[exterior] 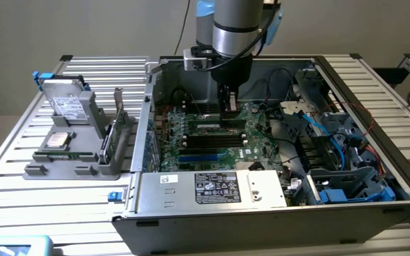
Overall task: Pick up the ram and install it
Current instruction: 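Insert the ram into the slot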
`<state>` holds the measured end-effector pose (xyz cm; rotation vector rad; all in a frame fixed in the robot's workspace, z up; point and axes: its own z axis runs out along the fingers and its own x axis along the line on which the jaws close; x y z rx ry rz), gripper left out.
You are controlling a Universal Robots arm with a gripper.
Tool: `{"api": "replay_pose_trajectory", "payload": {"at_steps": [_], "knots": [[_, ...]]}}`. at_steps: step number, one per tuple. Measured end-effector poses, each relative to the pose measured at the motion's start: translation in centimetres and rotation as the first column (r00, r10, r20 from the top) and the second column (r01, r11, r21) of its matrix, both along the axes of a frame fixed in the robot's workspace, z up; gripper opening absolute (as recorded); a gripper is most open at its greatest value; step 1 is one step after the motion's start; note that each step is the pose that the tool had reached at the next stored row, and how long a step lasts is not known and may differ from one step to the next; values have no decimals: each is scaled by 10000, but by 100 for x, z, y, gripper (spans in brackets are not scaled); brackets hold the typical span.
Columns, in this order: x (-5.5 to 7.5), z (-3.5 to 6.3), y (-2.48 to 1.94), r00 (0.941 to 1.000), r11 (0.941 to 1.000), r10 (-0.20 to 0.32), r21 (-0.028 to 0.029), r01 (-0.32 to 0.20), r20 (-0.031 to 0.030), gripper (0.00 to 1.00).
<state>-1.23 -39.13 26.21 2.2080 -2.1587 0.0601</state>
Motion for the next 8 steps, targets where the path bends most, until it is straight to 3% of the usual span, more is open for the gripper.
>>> {"api": "replay_pose_trajectory", "payload": {"at_steps": [8], "knots": [[0,-60,-38,10000,10000,0,-12,0,0,14]]}}
